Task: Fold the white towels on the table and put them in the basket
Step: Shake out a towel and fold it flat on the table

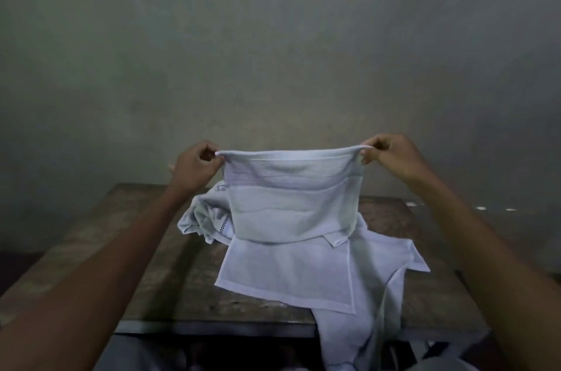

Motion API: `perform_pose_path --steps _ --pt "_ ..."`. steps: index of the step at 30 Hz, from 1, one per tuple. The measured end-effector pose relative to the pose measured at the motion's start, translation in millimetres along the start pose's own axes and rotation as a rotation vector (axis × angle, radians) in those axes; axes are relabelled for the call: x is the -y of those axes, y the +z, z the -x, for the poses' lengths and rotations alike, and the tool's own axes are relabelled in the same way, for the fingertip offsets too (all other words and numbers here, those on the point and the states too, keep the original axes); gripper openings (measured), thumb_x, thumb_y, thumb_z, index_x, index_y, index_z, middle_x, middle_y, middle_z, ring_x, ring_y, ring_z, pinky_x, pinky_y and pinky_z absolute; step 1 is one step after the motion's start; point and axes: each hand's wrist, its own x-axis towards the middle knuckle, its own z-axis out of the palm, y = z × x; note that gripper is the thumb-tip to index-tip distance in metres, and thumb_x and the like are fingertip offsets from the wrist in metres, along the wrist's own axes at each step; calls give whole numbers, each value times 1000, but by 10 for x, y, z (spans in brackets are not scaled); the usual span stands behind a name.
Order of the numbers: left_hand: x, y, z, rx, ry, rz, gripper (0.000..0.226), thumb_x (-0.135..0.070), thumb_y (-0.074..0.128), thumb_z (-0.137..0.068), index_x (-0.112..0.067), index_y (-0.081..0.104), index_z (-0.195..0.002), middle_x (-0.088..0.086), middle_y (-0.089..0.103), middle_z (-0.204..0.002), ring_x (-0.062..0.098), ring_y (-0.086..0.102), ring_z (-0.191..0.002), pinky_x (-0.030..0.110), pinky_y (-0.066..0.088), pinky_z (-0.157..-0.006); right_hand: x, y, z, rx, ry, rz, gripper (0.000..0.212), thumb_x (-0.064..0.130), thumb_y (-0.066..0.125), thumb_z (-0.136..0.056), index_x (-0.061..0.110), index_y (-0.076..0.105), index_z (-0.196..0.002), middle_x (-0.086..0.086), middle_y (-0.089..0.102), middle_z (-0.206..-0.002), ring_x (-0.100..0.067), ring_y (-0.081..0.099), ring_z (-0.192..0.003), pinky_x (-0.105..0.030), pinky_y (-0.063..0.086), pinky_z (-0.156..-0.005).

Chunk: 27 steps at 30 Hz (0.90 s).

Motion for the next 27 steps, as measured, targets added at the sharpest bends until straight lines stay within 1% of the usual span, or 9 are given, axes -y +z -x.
perform_pose_path --steps 3,5,8,11,14,16,21,25,27 --pt "278 228 199 112 -68 82 8 -16 72 -81 -14 65 -78 -10 65 -65 3 56 -62 16 42 -61 -393 315 199 4 80 -14 11 5 64 -85 13 70 -80 -2 68 -71 -5 57 -58 -19 48 -61" --pt "417 371 288 160 -98 136 9 -17 70 -83 -14 65 -76 -19 64 -61 -6 55 -59 12 42 -61 -629 484 306 -6 156 -100 10 1 62 -86 7 70 -85 -9 66 -73 -11 54 -57 -21 47 -54" --pt "585 524 408 180 -130 138 10 -17 68 -84 -24 66 -77 -26 65 -66 -12 56 -63 4 40 -63 -952 719 445 13 189 -102 17 -5 59 -85 8 68 -81 -7 64 -68 3 52 -48 -14 44 -51" --pt "735 631 505 198 -102 18 6 -23 69 -84 -27 68 -80 -19 64 -70 -8 57 -68 5 39 -62 -1189 872 519 106 179 -71 14 -3 59 -86 7 67 -81 -14 67 -72 -1 56 -53 -8 43 -54" --pt "839 693 448 372 -145 -14 6 -26 69 -84 -22 72 -80 -3 68 -77 3 60 -68 20 47 -66 -1318 888 421 282 228 -59 16 2 61 -88 12 67 -77 -10 66 -65 -6 58 -54 -9 41 -51" --pt "900 697 369 432 -217 54 6 -25 70 -83 -24 72 -78 5 69 -74 5 58 -63 25 47 -67 -1351 872 313 296 254 -86 15 4 62 -88 12 68 -76 -7 63 -60 -10 55 -53 -14 38 -49" --pt "853 747 329 194 -293 293 8 -18 72 -82 -25 71 -78 -12 62 -59 1 52 -57 22 44 -64 -1294 866 258 40 242 -197 17 3 60 -88 17 68 -80 5 64 -57 0 52 -48 -15 41 -48" --pt "670 626 308 33 -98 292 10 -21 70 -83 -31 71 -84 -20 69 -78 2 58 -72 15 45 -66 -1152 836 268 -180 211 -341 18 12 64 -86 26 68 -76 9 69 -64 -6 60 -60 -27 49 -60" --pt "677 526 385 100 6 204 9 -20 69 -84 -27 71 -89 -15 68 -81 1 56 -71 13 43 -65 -1132 799 393 -105 171 -255 19 7 65 -85 24 67 -76 7 68 -67 -6 58 -62 -27 48 -64"
